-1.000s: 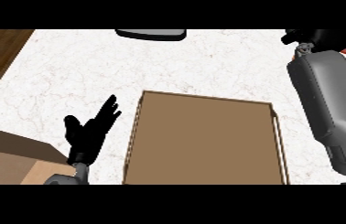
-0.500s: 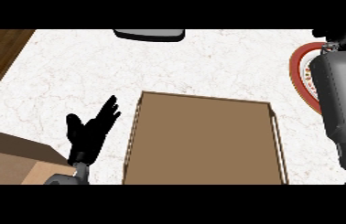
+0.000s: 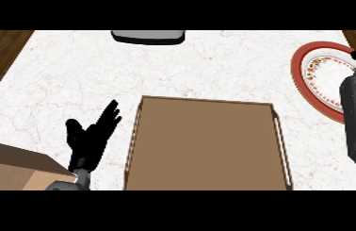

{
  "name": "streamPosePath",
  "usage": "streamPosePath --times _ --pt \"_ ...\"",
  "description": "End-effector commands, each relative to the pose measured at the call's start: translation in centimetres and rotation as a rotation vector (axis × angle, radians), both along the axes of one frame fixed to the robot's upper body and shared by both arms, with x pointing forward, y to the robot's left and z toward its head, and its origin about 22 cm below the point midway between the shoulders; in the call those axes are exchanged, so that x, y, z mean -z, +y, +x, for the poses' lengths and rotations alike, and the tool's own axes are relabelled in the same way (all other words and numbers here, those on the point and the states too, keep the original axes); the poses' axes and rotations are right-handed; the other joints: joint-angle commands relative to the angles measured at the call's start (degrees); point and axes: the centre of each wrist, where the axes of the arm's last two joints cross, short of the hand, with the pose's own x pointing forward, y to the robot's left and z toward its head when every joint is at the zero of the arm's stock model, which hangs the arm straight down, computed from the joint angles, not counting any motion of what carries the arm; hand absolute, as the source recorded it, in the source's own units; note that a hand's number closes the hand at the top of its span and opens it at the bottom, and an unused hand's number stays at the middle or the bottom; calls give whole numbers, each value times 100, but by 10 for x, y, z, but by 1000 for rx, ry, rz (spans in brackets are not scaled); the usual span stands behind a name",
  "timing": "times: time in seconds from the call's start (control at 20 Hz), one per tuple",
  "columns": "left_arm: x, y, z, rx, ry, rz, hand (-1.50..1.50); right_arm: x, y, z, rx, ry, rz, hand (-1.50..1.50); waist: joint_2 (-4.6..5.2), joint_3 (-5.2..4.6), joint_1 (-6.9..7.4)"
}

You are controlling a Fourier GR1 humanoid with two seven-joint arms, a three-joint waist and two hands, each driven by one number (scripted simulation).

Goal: Pick the squash from the tray and place it in the plate

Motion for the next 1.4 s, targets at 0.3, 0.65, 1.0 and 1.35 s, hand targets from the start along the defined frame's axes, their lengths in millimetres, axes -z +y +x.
streamPosePath --times 0.3,0.65,1.0,1.35 --pt "4 6 5 -34 44 2 0 49 -45 -28 171 -254 110 150 -57 -9 -129" --pt "12 -1 -3 -23 37 2 0 93 -60 -37 270 -111 500 -150 -70 2 -123" --pt "10 0 2 -21 34 2 0 103 -59 -33 114 -249 454 -150 -75 11 -94" --pt "8 14 1 -35 37 1 0 98 -57 -34 82 -498 231 -150 -101 3 -144"
